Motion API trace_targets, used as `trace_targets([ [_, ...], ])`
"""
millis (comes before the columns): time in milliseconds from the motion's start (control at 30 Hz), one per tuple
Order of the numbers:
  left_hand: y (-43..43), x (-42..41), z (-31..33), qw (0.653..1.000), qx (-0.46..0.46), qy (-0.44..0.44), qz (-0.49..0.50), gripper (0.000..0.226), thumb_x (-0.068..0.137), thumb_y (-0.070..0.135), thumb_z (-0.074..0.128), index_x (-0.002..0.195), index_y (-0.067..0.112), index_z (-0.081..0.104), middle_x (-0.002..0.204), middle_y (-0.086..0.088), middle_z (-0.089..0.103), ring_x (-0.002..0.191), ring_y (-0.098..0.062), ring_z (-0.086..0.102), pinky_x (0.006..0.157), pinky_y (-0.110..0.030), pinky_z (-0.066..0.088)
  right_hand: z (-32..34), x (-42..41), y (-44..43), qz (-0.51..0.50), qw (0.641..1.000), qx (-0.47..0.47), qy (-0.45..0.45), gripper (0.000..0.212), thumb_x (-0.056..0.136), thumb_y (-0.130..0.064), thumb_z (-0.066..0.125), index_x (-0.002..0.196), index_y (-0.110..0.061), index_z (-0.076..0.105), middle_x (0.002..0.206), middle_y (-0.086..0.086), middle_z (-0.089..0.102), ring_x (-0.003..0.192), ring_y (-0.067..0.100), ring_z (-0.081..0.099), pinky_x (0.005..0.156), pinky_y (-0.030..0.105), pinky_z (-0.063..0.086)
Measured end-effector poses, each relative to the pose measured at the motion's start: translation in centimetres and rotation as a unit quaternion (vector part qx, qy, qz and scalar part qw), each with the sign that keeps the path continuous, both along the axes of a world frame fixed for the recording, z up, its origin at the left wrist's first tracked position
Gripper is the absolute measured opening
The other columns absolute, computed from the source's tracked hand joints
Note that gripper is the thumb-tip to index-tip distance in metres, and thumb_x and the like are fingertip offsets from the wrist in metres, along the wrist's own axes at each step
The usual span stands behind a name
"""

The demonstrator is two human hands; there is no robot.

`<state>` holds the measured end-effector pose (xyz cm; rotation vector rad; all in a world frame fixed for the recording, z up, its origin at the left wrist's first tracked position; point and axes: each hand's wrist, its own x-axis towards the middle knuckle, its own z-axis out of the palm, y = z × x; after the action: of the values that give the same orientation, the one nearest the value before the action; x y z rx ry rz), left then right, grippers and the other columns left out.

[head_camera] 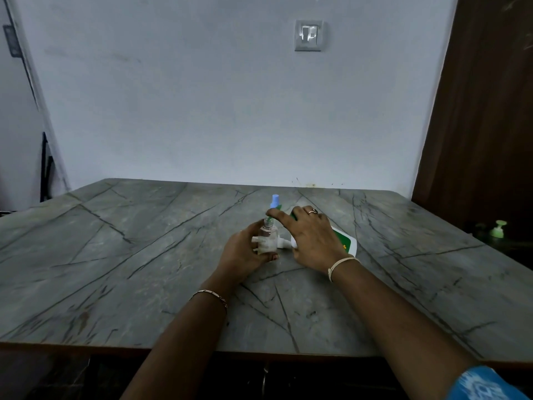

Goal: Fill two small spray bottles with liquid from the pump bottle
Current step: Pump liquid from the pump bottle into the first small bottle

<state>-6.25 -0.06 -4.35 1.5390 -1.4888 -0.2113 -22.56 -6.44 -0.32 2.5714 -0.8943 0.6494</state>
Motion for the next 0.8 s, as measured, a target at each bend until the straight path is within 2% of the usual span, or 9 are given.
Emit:
trace_targets([
  [67, 0.0, -0.1, 0.0, 1.000, -0.002, -0.003, 0.004, 0.083, 0.066, 0.024, 0.085, 0.138, 0.022, 0.044, 0.121, 0.002, 0.063, 0.101, -0.008, 0.059, 0.087, -0.022, 0.052, 0.1, 0.0, -0.1, -0.001, 1.000, 0.010, -0.003, 0.084, 0.078, -0.020, 0.066, 0.145, -0.038, 0.019, 0.118, 0.005, 0.050, 0.113, 0.027, 0.045, 0.090, 0.042, 0.040],
  [200, 0.0, 0.0, 0.0, 1.000, 0.007, 0.001, 0.011, 0.086, 0.066, 0.026, 0.085, 0.140, 0.023, 0.041, 0.122, 0.001, 0.063, 0.105, -0.012, 0.060, 0.091, -0.031, 0.053, 0.2, 0.8, 0.0, -0.009, 1.000, 0.012, -0.009, 0.080, 0.077, -0.021, 0.067, 0.143, -0.035, 0.024, 0.121, 0.004, 0.049, 0.114, 0.026, 0.044, 0.091, 0.041, 0.039],
  [267, -0.1, 0.0, 0.0, 1.000, 0.011, -0.005, 0.011, 0.086, 0.067, 0.026, 0.084, 0.141, 0.022, 0.040, 0.123, 0.001, 0.062, 0.104, -0.010, 0.059, 0.090, -0.027, 0.052, 0.1, 1.1, 0.0, -0.009, 1.000, 0.010, -0.013, 0.079, 0.077, -0.021, 0.067, 0.142, -0.033, 0.025, 0.122, 0.004, 0.048, 0.115, 0.026, 0.044, 0.092, 0.041, 0.039],
  [367, -0.1, 0.0, 0.0, 1.000, 0.003, -0.014, 0.014, 0.085, 0.067, 0.027, 0.084, 0.141, 0.021, 0.042, 0.121, 0.001, 0.063, 0.102, -0.009, 0.060, 0.089, -0.024, 0.052, 0.0, 0.6, 0.0, -0.004, 1.000, 0.006, -0.009, 0.081, 0.079, -0.022, 0.065, 0.145, -0.036, 0.021, 0.123, 0.004, 0.049, 0.116, 0.026, 0.044, 0.093, 0.041, 0.038],
  [533, -0.2, 0.0, -0.1, 1.000, 0.007, -0.010, 0.020, 0.088, 0.066, 0.030, 0.085, 0.141, 0.021, 0.041, 0.122, 0.001, 0.064, 0.103, -0.011, 0.062, 0.090, -0.028, 0.053, 0.1, -0.1, 0.0, -0.001, 1.000, 0.008, 0.001, 0.086, 0.080, -0.022, 0.065, 0.147, -0.040, 0.014, 0.122, 0.005, 0.049, 0.116, 0.026, 0.044, 0.093, 0.041, 0.039],
  [700, -0.1, -0.2, 0.0, 1.000, 0.005, -0.002, 0.010, 0.086, 0.066, 0.024, 0.085, 0.141, 0.020, 0.042, 0.119, 0.002, 0.063, 0.096, -0.005, 0.059, 0.076, -0.007, 0.047, 0.3, 0.3, -0.1, -0.002, 1.000, 0.023, -0.007, 0.082, 0.076, -0.020, 0.066, 0.144, -0.036, 0.022, 0.118, 0.003, 0.049, 0.112, 0.026, 0.045, 0.090, 0.042, 0.041],
  [800, 0.1, -0.1, 0.0, 1.000, -0.002, -0.012, 0.010, 0.087, 0.064, 0.025, 0.086, 0.140, 0.019, 0.043, 0.121, 0.002, 0.063, 0.096, -0.005, 0.059, 0.079, -0.013, 0.049, 0.2, 0.8, 0.0, -0.002, 1.000, 0.022, -0.016, 0.079, 0.076, -0.021, 0.066, 0.142, -0.034, 0.026, 0.118, 0.002, 0.049, 0.112, 0.025, 0.045, 0.089, 0.041, 0.040],
])
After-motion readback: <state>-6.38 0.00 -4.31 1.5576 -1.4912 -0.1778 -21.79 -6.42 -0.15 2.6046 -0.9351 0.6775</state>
